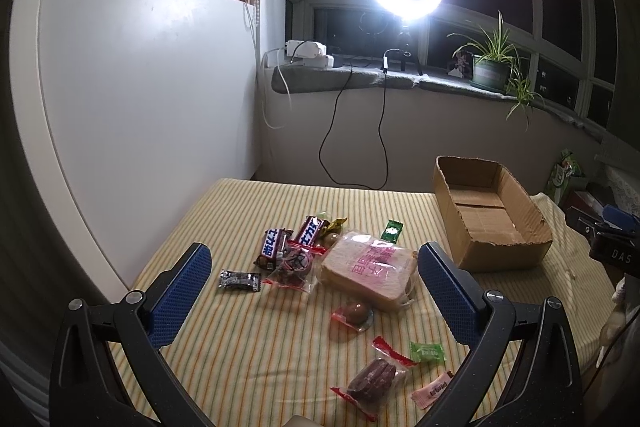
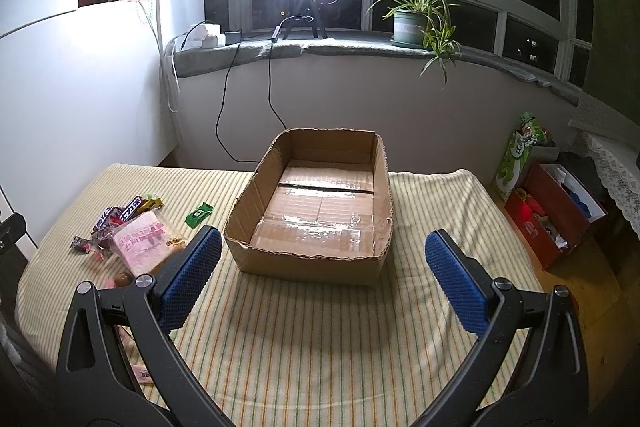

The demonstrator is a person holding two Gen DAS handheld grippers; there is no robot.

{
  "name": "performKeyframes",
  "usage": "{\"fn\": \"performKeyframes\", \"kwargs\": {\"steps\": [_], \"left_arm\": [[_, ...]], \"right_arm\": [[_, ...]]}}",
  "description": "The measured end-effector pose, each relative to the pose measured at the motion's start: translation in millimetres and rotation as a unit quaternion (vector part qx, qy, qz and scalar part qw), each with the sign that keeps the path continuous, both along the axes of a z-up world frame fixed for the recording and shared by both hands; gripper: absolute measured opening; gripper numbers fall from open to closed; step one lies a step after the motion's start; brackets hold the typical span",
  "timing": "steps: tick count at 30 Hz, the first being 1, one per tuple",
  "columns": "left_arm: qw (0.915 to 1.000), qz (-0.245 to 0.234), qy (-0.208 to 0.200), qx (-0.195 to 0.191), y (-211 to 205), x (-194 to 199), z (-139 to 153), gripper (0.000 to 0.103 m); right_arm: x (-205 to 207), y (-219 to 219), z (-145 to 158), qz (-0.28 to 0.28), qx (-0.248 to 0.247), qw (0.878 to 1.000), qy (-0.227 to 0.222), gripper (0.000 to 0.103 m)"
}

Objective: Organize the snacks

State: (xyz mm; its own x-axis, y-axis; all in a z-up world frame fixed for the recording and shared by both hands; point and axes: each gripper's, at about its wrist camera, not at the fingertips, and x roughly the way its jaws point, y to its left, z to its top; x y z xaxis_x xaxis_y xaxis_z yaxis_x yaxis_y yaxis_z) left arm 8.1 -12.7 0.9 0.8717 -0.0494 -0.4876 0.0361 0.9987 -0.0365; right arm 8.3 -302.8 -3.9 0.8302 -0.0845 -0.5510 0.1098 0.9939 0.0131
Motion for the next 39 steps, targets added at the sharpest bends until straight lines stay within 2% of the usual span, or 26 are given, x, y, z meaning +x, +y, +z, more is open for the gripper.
{"fn": "performKeyframes", "kwargs": {"steps": [12,19,25,30,35,39], "left_arm": [[0.9997,-0.010,0.018,-0.013,2,18,-7,0.102],[0.9966,-0.031,0.060,-0.047,8,41,-26,0.101],[0.9880,-0.066,0.104,-0.094,10,60,-45,0.093],[0.9779,-0.097,0.144,-0.117,12,85,-61,0.073],[0.9683,-0.134,0.175,-0.117,9,116,-69,0.062],[0.9604,-0.163,0.200,-0.105,-2,136,-76,0.060]], "right_arm": [[16,3,-5,0.014,0.005,1.000,0.011,0.103],[21,11,-17,0.073,0.046,0.996,0.022,0.103],[30,39,-35,0.147,0.070,0.986,0.045,0.103],[45,59,-59,0.195,0.120,0.970,0.084,0.103],[64,73,-82,0.214,0.154,0.958,0.116,0.103],[73,84,-91,0.222,0.160,0.953,0.126,0.100]]}}
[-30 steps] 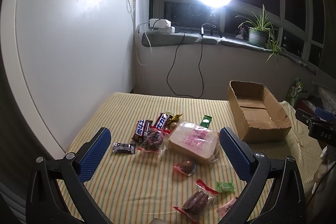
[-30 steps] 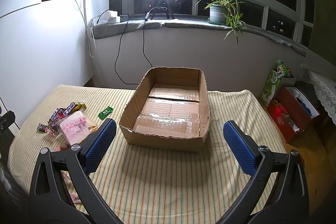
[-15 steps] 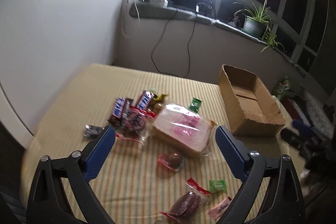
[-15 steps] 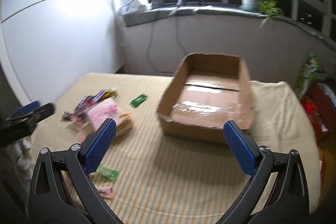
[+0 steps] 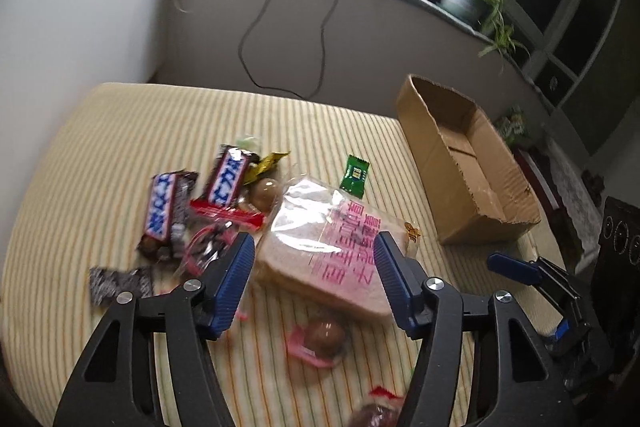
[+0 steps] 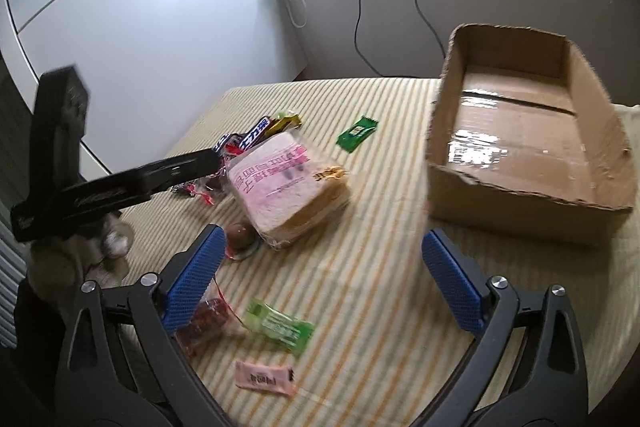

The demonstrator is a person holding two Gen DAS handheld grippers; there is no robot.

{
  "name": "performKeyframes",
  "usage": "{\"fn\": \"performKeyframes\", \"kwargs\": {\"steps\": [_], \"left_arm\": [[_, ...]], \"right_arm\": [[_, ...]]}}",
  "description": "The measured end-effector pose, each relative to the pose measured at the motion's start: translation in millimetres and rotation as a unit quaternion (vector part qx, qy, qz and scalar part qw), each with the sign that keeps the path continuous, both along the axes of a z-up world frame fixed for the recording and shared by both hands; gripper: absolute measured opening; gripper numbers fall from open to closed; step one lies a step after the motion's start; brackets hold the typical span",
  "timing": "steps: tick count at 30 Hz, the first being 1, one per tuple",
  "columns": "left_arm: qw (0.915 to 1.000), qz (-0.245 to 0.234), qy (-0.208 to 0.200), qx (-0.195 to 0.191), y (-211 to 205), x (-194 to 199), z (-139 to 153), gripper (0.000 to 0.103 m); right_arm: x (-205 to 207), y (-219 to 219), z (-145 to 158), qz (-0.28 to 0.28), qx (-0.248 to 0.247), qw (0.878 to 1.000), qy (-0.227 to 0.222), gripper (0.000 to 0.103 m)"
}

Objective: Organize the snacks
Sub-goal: 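Move the left tool to the bagged bread loaf and close on it, then carry the bread loaf into the cardboard box and open the left tool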

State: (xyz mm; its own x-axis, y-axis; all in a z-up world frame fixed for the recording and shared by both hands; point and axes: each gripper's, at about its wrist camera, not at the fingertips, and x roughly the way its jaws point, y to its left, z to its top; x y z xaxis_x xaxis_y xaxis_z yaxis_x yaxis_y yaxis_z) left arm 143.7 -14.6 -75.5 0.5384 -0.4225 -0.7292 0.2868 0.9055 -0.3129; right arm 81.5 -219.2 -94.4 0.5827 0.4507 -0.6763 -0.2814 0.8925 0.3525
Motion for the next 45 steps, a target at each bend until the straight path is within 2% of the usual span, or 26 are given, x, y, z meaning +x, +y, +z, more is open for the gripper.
{"fn": "performKeyframes", "kwargs": {"steps": [5,10,15,22,25,35,45], "left_arm": [[0.9996,-0.020,0.018,0.012,-6,16,-7,0.059],[0.9986,-0.024,0.046,-0.005,0,26,-15,0.059],[0.9971,-0.037,0.066,-0.005,-4,33,-25,0.059],[0.9968,-0.044,0.067,-0.003,-5,34,-26,0.059],[0.9968,-0.047,0.065,0.002,-8,32,-24,0.059],[0.9982,-0.036,0.048,-0.005,-5,17,-8,0.059],[0.9989,-0.043,-0.002,-0.016,-18,6,32,0.059]], "right_arm": [[10,14,-6,0.015,0.001,1.000,0.010,0.095],[26,16,-16,0.015,0.010,1.000,0.025,0.090],[41,22,-30,0.029,0.028,0.998,0.052,0.076],[56,34,-47,0.043,0.038,0.996,0.067,0.074],[59,41,-51,0.053,0.038,0.995,0.072,0.069],[49,45,-37,0.063,0.023,0.997,0.049,0.068],[29,26,4,0.064,0.025,0.998,-0.001,0.068]]}}
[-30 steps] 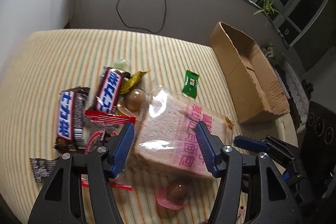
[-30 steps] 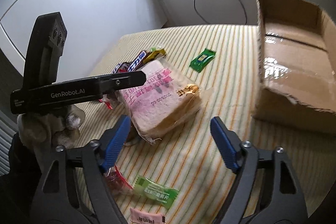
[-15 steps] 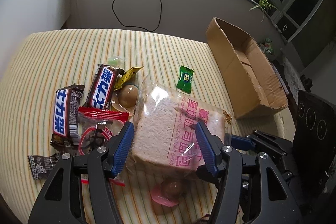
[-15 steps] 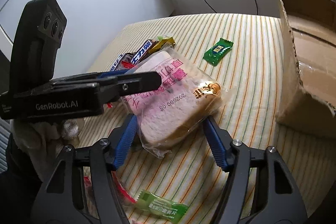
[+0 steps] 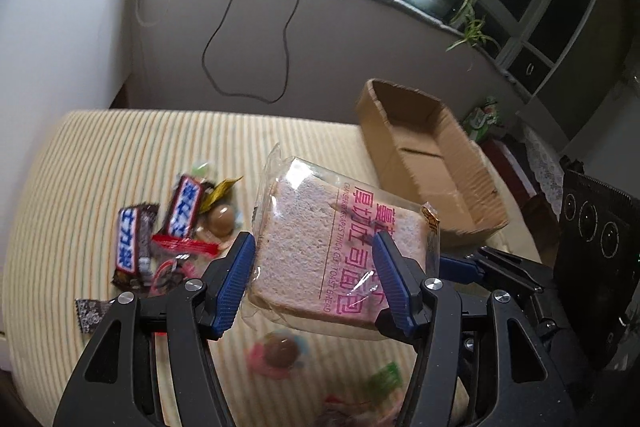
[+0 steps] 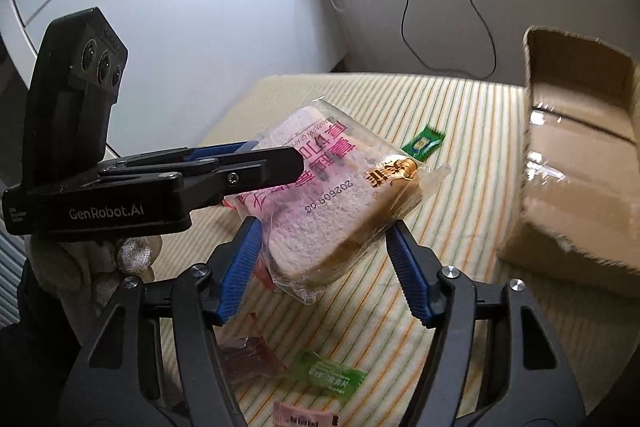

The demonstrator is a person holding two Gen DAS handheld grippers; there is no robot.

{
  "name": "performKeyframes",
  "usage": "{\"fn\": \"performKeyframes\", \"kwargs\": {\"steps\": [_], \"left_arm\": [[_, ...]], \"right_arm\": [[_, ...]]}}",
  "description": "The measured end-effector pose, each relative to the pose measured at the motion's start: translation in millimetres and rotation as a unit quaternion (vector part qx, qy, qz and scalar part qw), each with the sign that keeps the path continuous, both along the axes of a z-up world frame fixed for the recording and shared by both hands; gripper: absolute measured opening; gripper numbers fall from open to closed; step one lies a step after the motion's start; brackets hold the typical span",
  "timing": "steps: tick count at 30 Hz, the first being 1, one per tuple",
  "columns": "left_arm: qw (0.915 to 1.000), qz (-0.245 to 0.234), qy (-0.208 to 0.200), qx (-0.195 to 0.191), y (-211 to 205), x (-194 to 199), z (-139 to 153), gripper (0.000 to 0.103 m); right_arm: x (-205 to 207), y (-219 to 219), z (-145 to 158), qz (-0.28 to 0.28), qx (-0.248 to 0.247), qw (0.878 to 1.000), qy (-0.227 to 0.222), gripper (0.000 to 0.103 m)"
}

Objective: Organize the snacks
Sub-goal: 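Carry the bread loaf into the cardboard box and open the left tool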

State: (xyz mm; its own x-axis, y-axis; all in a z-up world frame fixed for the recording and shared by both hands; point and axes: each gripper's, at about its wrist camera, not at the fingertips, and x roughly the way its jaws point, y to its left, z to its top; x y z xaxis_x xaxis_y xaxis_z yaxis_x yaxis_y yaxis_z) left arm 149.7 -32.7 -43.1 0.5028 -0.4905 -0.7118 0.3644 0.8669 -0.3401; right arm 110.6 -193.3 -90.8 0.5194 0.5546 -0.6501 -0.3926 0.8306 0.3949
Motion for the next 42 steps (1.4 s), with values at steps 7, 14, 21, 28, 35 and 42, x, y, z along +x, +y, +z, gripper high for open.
{"fn": "performKeyframes", "kwargs": {"steps": [7,14,21,28,35,42], "left_arm": [[0.9997,-0.015,-0.014,-0.012,-40,4,14,0.059],[0.9988,-0.037,-0.026,-0.016,-87,15,27,0.059],[0.9981,-0.059,-0.016,-0.010,-135,27,23,0.059],[0.9973,-0.073,-0.004,-0.001,-166,33,16,0.059],[0.9965,-0.082,0.017,0.010,-177,32,1,0.059],[0.9952,-0.093,0.025,0.016,-183,30,0,0.059]], "right_arm": [[-11,-39,20,-0.018,-0.002,1.000,-0.020,0.068],[-5,-81,31,-0.036,-0.017,0.998,-0.041,0.068],[10,-120,18,-0.055,-0.040,0.997,-0.043,0.068],[20,-154,9,-0.058,-0.046,0.997,-0.031,0.068],[34,-170,-10,-0.045,-0.056,0.997,-0.011,0.068],[35,-173,-22,-0.043,-0.073,0.996,-0.003,0.069]]}}
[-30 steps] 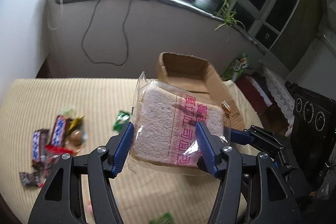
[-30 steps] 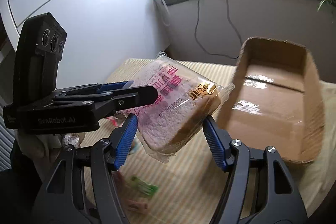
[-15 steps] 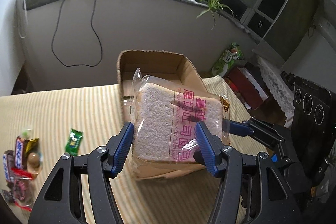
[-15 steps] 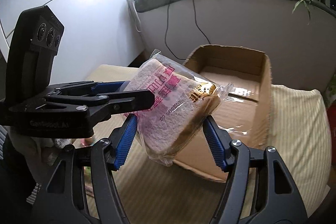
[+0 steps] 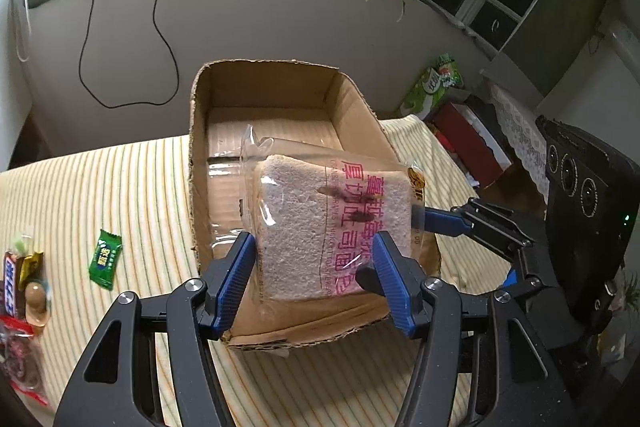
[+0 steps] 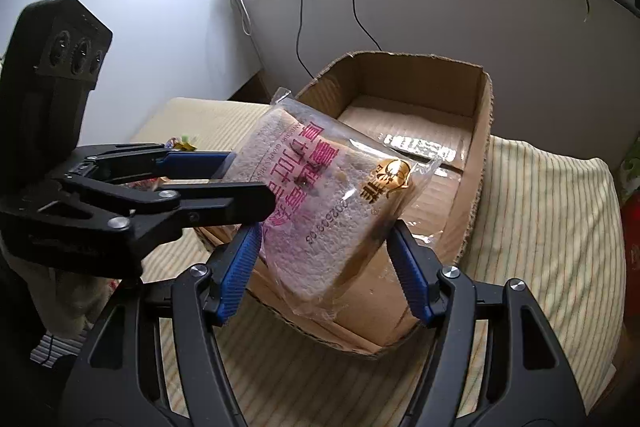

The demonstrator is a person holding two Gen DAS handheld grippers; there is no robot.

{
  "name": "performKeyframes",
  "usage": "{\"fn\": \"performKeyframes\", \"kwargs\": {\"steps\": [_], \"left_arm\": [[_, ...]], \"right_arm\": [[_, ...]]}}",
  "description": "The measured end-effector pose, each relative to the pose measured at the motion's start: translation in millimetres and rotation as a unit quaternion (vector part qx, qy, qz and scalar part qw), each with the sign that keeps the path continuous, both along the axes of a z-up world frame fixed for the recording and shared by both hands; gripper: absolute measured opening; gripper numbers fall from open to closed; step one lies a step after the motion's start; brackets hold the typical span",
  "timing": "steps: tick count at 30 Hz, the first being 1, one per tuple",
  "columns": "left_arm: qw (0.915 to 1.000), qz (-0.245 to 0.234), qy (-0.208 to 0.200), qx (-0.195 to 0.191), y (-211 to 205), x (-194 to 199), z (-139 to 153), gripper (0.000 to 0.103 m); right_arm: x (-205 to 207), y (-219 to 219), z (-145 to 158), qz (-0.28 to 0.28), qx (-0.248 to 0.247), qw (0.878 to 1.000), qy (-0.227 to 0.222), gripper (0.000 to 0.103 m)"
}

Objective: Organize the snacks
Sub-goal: 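Carry the bread loaf into the cardboard box and open the left tool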

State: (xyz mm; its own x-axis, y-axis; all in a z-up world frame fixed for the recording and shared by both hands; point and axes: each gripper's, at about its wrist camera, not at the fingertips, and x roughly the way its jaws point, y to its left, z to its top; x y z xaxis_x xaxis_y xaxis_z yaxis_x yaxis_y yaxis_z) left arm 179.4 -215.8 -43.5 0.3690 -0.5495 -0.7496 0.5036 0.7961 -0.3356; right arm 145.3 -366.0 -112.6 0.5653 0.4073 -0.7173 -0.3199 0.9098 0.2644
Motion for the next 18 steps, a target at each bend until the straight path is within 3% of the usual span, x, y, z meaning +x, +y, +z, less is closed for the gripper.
{"fn": "performKeyframes", "kwargs": {"steps": [5,18], "left_arm": [[0.9999,0.002,-0.009,0.008,1,-1,4,0.059],[0.9985,0.024,-0.048,0.009,29,-21,23,0.059]], "right_arm": [[-1,0,-1,-0.014,-0.024,1.000,-0.004,0.074],[-26,5,17,-0.027,-0.035,0.998,-0.034,0.074]]}}
